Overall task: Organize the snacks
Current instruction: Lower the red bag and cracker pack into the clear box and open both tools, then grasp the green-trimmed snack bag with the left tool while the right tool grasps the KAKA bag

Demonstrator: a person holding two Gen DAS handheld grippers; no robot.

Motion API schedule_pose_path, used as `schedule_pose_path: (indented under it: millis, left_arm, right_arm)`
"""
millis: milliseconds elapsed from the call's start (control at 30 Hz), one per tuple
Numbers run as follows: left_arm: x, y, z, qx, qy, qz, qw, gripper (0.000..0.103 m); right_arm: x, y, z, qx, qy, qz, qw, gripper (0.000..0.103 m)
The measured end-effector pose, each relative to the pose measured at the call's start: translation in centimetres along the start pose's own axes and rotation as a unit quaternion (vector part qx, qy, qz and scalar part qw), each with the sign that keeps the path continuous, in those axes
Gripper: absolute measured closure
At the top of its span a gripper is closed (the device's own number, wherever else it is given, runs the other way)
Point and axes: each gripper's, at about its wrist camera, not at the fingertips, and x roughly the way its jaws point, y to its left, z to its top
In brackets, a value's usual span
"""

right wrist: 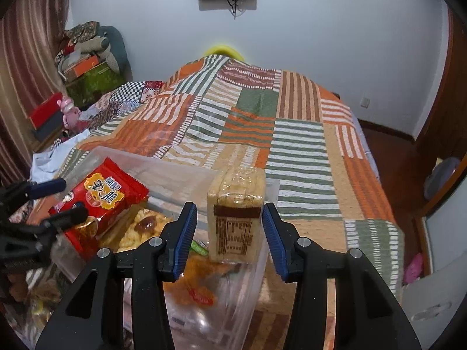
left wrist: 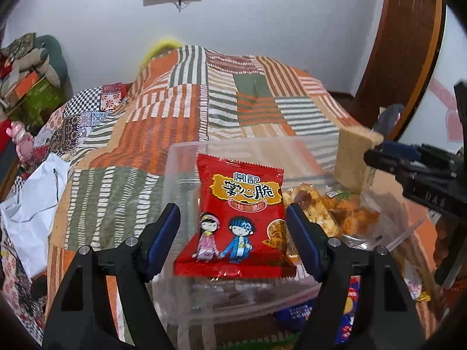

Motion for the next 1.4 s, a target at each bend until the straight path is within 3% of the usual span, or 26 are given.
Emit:
schedule_pose_path:
  millis: [433, 600, 900, 1200, 1400]
  left_arm:
    - [-5.9, -0.8, -2.4, 0.017, -0.016, -0.011, 0.9997, 0.028]
    - [-8.0, -1.1, -3.9, 0.018, -0.013, -0.015, 0.9996, 0.025]
    - [-10.4, -1.5, -7.6, 0.016, 0.004, -0.021, 0.9996, 0.024]
    - [-9.8, -1.7, -10.4, 0.018, 0.024, -0.010, 0.9995, 0.024]
    - [-7.9, -2.5, -10.3, 0.016, 0.037, -0.014, 0.9991, 0.024]
  right_arm:
    - [-5.6, 1.8, -1.5, -0.016, -0.037, 0.009, 0.999, 0.052]
    - [-8.2, 2.1, -2.9, -0.014, -0.055, 0.011, 0.998, 0.038]
    - [-10.7, 2.2, -6.1, -0.014, -0.065, 0.005, 0.998, 0.032]
    - [-10.7, 1.6, -10.1, -0.009, -0.051, -0.002, 0.999, 0.028]
    - [-7.7, 0.4, -11.7, 0.014, -0.004, 0.014, 1.000, 0.028]
